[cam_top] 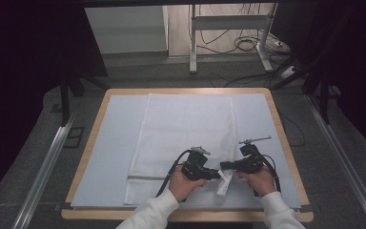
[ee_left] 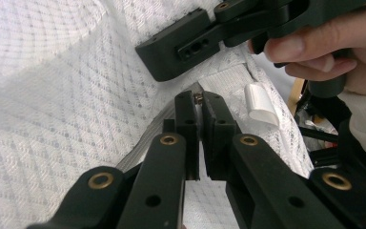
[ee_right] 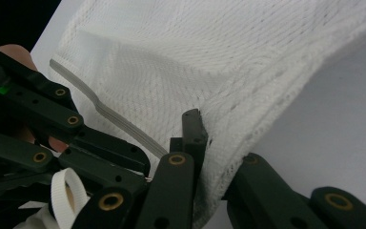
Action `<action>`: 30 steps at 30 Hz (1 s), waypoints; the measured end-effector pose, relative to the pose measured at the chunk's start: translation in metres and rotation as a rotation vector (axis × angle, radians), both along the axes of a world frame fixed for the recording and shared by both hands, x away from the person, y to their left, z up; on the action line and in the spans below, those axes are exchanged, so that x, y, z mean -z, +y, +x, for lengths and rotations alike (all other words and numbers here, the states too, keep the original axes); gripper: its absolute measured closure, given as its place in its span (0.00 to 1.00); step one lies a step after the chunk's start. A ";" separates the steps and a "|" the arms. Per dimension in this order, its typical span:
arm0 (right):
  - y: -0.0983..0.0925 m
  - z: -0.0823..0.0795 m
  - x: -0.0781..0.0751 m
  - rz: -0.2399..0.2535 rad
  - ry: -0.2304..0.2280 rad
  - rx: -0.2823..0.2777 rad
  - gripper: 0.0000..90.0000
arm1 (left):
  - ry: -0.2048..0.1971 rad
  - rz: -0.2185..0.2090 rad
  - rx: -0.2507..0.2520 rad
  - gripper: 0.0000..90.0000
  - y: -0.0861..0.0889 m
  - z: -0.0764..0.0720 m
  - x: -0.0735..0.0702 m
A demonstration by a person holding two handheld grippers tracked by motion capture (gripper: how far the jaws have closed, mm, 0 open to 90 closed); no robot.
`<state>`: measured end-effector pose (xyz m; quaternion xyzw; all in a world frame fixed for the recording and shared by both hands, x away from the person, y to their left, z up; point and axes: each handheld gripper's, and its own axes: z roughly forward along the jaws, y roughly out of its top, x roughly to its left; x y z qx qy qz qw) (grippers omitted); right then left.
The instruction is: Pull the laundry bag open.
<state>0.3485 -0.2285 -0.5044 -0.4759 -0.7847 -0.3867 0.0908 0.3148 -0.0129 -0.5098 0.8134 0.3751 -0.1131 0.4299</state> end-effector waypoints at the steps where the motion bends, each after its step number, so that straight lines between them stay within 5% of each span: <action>1: 0.000 0.000 0.000 -0.002 0.003 -0.002 0.98 | 0.003 -0.002 -0.002 0.97 -0.001 0.000 0.001; 30: -0.002 -0.008 0.003 -0.031 -0.005 0.000 0.98 | 0.028 0.017 0.003 0.97 0.000 0.001 0.015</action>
